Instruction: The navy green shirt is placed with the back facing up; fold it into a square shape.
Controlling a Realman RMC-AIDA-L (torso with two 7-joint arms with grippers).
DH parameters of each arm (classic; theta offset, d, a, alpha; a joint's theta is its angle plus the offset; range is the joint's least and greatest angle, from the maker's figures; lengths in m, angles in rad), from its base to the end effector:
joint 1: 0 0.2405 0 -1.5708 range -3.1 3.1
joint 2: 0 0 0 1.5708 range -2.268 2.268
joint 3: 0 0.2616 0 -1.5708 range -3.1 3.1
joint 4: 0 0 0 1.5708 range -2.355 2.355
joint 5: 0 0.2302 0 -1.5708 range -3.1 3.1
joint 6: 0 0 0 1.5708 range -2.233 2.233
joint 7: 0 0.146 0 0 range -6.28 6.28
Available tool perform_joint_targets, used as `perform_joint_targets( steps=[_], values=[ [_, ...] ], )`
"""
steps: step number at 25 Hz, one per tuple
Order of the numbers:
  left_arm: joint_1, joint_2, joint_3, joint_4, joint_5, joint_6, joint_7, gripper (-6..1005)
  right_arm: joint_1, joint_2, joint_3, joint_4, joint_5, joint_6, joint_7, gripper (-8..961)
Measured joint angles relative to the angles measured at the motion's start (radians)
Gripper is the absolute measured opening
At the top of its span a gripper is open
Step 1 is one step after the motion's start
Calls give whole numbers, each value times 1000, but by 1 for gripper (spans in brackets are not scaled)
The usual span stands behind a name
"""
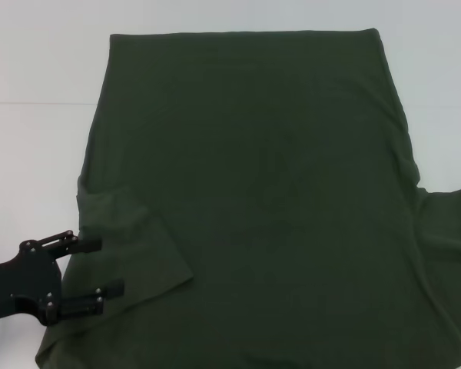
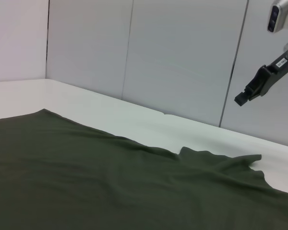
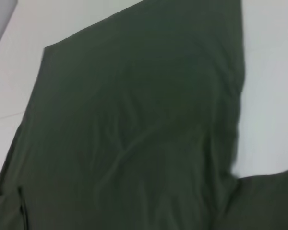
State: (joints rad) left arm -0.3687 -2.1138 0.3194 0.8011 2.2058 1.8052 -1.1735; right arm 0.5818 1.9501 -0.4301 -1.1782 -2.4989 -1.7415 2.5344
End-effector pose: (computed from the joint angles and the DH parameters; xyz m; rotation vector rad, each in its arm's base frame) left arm -0.3383 0.2748 0.0397 -2.6039 -0.5499 -0.6893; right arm 0.3000 0.3638 0.1648 -2.0416 1.6823 0.3134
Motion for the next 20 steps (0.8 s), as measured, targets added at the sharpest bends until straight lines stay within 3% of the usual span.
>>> perform_joint_targets(
  steps=[10,11,20],
  values=[
    [0,1,0,4,0,1,-12,841,-15,0,-35,40,-68,41,-28,58],
    [0,1,-1,4,0,0,-15,841,-13,0,-72,36,-108,41,-54,234],
    [-7,2,-26,0,-2,3,-25,841,27,12,-208,18,-270,78,-123,495]
  ],
)
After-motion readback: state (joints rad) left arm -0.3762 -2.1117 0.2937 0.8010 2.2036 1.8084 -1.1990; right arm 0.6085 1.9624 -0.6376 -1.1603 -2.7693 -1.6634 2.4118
